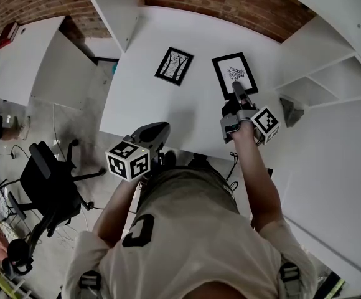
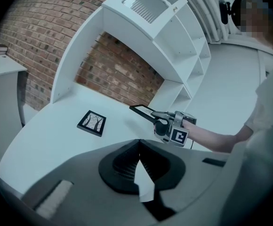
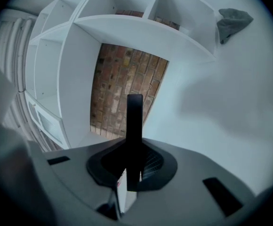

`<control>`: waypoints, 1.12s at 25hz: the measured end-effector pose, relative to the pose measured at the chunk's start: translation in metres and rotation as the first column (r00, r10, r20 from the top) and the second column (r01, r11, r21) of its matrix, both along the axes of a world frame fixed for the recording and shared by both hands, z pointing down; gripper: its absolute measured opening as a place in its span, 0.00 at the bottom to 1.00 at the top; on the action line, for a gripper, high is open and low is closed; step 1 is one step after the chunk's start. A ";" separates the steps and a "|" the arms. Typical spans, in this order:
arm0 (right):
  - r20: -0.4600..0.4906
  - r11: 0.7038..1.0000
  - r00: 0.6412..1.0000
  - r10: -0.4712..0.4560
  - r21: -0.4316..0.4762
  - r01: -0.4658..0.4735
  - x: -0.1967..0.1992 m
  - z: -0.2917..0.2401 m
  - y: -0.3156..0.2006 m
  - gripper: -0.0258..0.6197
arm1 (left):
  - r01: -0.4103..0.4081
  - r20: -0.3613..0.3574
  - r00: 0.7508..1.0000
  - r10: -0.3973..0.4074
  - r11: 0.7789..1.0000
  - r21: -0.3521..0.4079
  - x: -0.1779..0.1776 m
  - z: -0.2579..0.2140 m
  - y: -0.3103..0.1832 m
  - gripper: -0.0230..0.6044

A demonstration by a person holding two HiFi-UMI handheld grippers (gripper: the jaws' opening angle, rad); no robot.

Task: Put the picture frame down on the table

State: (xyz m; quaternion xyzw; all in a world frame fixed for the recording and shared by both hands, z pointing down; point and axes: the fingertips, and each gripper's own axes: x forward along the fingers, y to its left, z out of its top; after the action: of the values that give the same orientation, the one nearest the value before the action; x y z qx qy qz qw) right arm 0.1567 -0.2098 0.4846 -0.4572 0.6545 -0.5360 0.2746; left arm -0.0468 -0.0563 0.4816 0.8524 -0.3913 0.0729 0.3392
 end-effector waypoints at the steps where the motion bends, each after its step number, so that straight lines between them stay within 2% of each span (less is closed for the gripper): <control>1: -0.008 1.000 1.000 -0.002 -0.008 0.002 0.000 0.004 -0.002 0.08 | 0.002 -0.001 1.000 -0.002 1.000 -0.001 0.000 0.001 0.000 0.04; 9: -0.041 0.998 0.999 0.012 -0.061 -0.015 0.003 0.034 -0.017 0.08 | 0.002 -0.005 1.000 -0.002 1.000 -0.004 0.003 0.002 0.001 0.04; 17: -0.029 0.993 0.999 0.032 -0.109 -0.035 0.002 0.055 -0.024 0.08 | 0.003 -0.007 1.000 -0.003 1.000 -0.016 0.002 0.003 0.002 0.04; 23: -0.041 0.982 0.997 0.067 -0.175 -0.073 0.008 0.081 -0.028 0.08 | -0.010 -0.010 1.000 0.010 1.000 -0.026 0.008 0.004 -0.001 0.04; 28: -0.051 0.978 0.996 0.067 -0.194 -0.076 0.006 0.094 -0.035 0.08 | -0.023 -0.010 1.000 0.023 0.999 -0.031 0.012 0.005 -0.004 0.04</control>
State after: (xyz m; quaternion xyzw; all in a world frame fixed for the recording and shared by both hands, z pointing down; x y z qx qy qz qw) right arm 0.1622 -0.2443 0.5786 -0.5171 0.5876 -0.5772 0.2329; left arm -0.0345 -0.0606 0.4868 0.8518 -0.3786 0.0786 0.3534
